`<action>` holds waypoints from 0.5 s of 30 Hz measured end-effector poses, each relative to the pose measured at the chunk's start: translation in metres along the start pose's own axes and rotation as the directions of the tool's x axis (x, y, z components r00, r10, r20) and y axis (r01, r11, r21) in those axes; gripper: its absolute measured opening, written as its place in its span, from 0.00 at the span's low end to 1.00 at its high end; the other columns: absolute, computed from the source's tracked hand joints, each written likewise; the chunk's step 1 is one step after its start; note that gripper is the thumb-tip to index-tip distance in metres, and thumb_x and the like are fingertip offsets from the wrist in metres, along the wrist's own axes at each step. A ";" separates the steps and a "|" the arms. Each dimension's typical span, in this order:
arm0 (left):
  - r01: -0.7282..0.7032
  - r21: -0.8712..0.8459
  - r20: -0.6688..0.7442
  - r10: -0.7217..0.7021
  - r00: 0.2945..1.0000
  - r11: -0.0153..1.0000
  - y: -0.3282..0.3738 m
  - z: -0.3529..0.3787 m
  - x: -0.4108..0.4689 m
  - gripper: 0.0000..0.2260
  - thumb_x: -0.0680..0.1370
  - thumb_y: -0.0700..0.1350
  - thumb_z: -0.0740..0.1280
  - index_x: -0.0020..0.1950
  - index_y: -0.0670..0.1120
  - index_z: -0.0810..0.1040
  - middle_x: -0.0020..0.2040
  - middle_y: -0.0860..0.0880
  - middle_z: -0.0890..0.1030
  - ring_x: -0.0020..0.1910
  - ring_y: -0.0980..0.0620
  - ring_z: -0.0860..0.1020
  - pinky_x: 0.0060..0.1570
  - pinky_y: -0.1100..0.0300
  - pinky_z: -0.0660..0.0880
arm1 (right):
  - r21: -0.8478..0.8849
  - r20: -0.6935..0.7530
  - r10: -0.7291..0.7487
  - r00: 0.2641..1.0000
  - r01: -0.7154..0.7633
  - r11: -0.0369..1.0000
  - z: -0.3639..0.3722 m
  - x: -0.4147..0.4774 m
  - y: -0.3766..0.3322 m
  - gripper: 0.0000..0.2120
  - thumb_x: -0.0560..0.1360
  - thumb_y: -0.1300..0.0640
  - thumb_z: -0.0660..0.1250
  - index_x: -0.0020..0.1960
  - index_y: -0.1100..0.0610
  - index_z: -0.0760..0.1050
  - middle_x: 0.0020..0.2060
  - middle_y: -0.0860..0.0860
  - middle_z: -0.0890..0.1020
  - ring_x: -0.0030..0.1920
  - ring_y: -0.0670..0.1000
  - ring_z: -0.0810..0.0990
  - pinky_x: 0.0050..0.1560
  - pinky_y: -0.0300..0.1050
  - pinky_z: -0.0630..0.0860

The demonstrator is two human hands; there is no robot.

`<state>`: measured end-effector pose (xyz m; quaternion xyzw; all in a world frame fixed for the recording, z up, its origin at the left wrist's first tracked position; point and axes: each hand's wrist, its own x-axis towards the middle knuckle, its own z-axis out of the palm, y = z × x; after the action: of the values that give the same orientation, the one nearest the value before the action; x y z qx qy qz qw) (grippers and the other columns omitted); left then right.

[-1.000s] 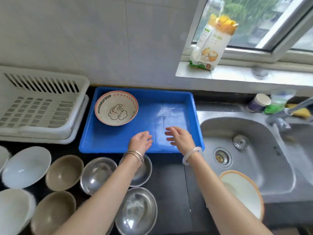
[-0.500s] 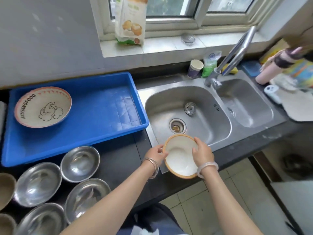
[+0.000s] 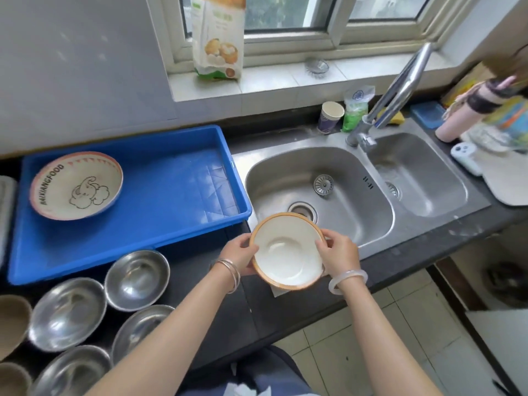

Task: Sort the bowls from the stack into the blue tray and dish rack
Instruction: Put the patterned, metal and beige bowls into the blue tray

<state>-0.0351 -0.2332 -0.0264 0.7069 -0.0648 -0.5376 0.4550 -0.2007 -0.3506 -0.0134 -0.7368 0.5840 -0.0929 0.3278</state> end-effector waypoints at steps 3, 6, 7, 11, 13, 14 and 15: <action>-0.021 -0.055 -0.017 0.020 1.000 0.998 0.015 -0.041 -0.006 0.11 0.76 0.40 0.64 0.58 0.47 0.75 0.46 0.47 0.80 0.41 0.48 0.80 0.26 0.61 0.79 | 0.066 0.035 -0.040 0.999 0.037 0.997 0.007 0.004 -0.036 0.10 0.73 0.58 0.66 0.53 0.55 0.81 0.39 0.52 0.84 0.42 0.52 0.81 0.43 0.41 0.75; -0.035 -0.130 -0.076 0.025 0.997 0.991 0.026 -0.081 -0.014 0.08 0.77 0.42 0.64 0.55 0.44 0.74 0.40 0.45 0.79 0.34 0.49 0.79 0.30 0.59 0.80 | 0.158 0.069 -0.101 0.992 0.089 0.983 0.024 0.006 -0.074 0.08 0.71 0.59 0.67 0.48 0.55 0.82 0.32 0.44 0.81 0.33 0.42 0.79 0.30 0.34 0.77; -0.043 -0.162 -0.104 0.026 0.994 0.986 0.028 -0.094 -0.016 0.07 0.77 0.42 0.64 0.54 0.43 0.73 0.38 0.45 0.78 0.33 0.49 0.78 0.29 0.60 0.80 | 0.192 0.090 -0.115 0.989 0.096 0.977 0.032 0.007 -0.087 0.07 0.71 0.59 0.67 0.47 0.55 0.82 0.32 0.45 0.81 0.32 0.43 0.80 0.31 0.37 0.79; -0.117 -0.286 -0.206 0.059 0.977 0.951 0.030 -0.146 -0.028 0.06 0.77 0.42 0.64 0.52 0.41 0.71 0.41 0.46 0.77 0.35 0.51 0.77 0.27 0.67 0.78 | 0.239 0.173 -0.177 0.969 0.133 0.962 0.067 0.009 -0.142 0.08 0.70 0.58 0.67 0.47 0.55 0.82 0.37 0.50 0.84 0.35 0.50 0.83 0.37 0.49 0.83; -0.183 -0.370 -0.252 0.091 0.963 0.911 0.027 -0.173 -0.032 0.06 0.77 0.40 0.63 0.53 0.40 0.71 0.45 0.45 0.77 0.36 0.51 0.77 0.29 0.68 0.78 | 0.270 0.186 -0.210 0.960 0.156 0.950 0.086 0.010 -0.172 0.07 0.70 0.59 0.67 0.47 0.55 0.82 0.34 0.46 0.83 0.29 0.45 0.81 0.28 0.41 0.80; -0.219 -0.407 -0.281 0.106 0.954 0.887 0.026 -0.186 -0.033 0.05 0.77 0.39 0.63 0.52 0.41 0.72 0.47 0.45 0.77 0.37 0.51 0.77 0.30 0.69 0.78 | 0.285 0.191 -0.224 0.956 0.164 0.944 0.095 0.010 -0.187 0.07 0.70 0.59 0.67 0.47 0.55 0.82 0.33 0.44 0.81 0.26 0.43 0.79 0.25 0.37 0.78; -0.253 -0.437 -0.319 0.115 0.941 0.863 0.026 -0.198 -0.034 0.03 0.77 0.39 0.63 0.50 0.41 0.73 0.48 0.44 0.76 0.38 0.52 0.77 0.31 0.70 0.78 | 0.302 0.203 -0.238 0.950 0.171 0.938 0.105 0.011 -0.202 0.07 0.70 0.59 0.67 0.47 0.55 0.81 0.32 0.43 0.81 0.24 0.42 0.79 0.24 0.35 0.77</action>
<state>0.1238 -0.1148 0.0176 0.6347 0.0657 -0.3842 0.6673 0.0187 -0.3002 0.0227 -0.7457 0.4415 -0.1202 0.4844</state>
